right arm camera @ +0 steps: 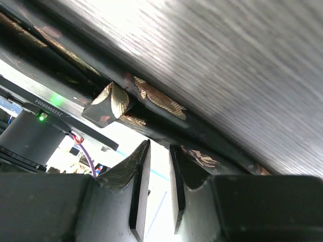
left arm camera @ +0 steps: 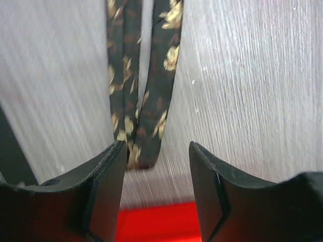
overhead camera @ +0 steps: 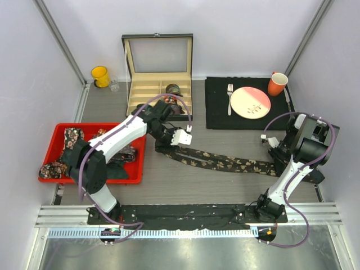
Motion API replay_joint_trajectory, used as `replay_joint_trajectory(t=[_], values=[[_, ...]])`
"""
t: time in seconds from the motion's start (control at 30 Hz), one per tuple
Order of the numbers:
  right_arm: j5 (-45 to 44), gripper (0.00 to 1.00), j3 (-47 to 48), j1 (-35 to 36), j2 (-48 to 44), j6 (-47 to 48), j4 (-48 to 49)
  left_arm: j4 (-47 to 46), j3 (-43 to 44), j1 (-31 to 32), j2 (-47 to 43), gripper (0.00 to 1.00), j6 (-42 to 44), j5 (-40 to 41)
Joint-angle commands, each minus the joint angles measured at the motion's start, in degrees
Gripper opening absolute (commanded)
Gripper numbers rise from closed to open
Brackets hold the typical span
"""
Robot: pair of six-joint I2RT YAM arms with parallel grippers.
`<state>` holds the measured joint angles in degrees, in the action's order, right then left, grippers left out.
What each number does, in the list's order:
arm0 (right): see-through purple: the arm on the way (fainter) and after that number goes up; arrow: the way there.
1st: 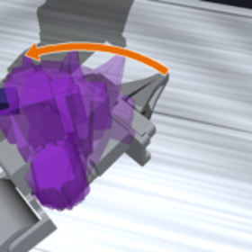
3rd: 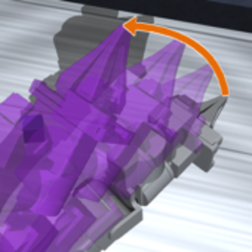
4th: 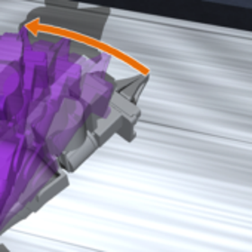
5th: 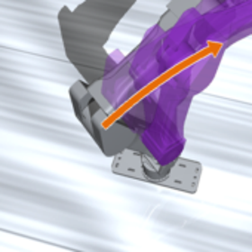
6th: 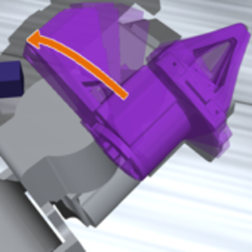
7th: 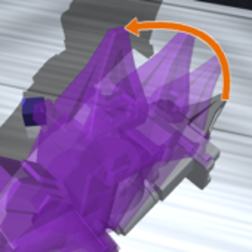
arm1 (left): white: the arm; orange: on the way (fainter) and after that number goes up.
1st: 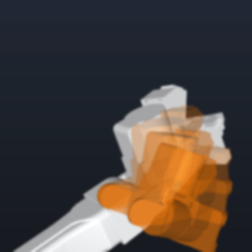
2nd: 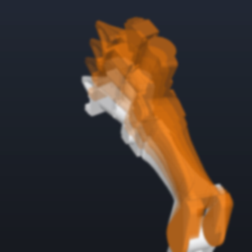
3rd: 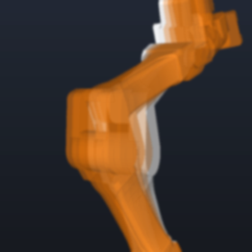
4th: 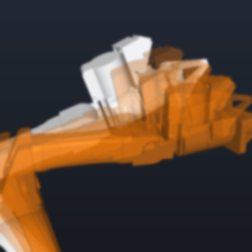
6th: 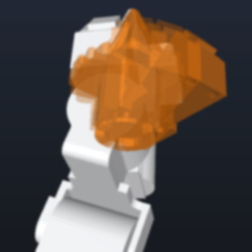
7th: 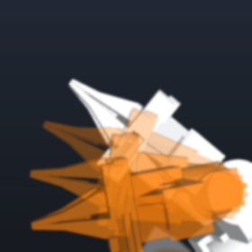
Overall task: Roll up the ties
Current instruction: Flatten out the tie at the center of the board.
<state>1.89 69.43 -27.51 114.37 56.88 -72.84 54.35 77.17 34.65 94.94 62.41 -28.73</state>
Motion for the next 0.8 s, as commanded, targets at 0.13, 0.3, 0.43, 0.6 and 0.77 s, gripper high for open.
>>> replay_joint_trajectory(t=[0.13, 0.3, 0.43, 0.6, 0.77], values=[[3.1, 0.28, 1.4, -0.3, 0.7, 2.2, 9.8, -9.8, -2.2, 6.7, 6.8, 0.58, 2.6, 2.5], [3.1, 0.28, 1.2, -0.3, 0.7, 2.3, 9.6, -12.8, -2.2, 9.8, 9.9, 0.59, 1.6, 2.8], [2.6, 0.29, 0.5, -0.2, 0.8, 2.6, 10.2, -14.1, -3.6, 11.7, 12.0, 0.58, 1.2, 3.4], [1.2, 0.29, -0.4, -0.1, 1.0, 3.3, 11.6, -16.9, -6.8, 13.7, 12.7, 0.48, 0.1, 5.9], [0.0, 0.29, -0.3, -0.1, 1.9, 4.1, 12.5, -18.9, -7.6, 13.8, 11.9, 0.29, -3.2, 6.8]])
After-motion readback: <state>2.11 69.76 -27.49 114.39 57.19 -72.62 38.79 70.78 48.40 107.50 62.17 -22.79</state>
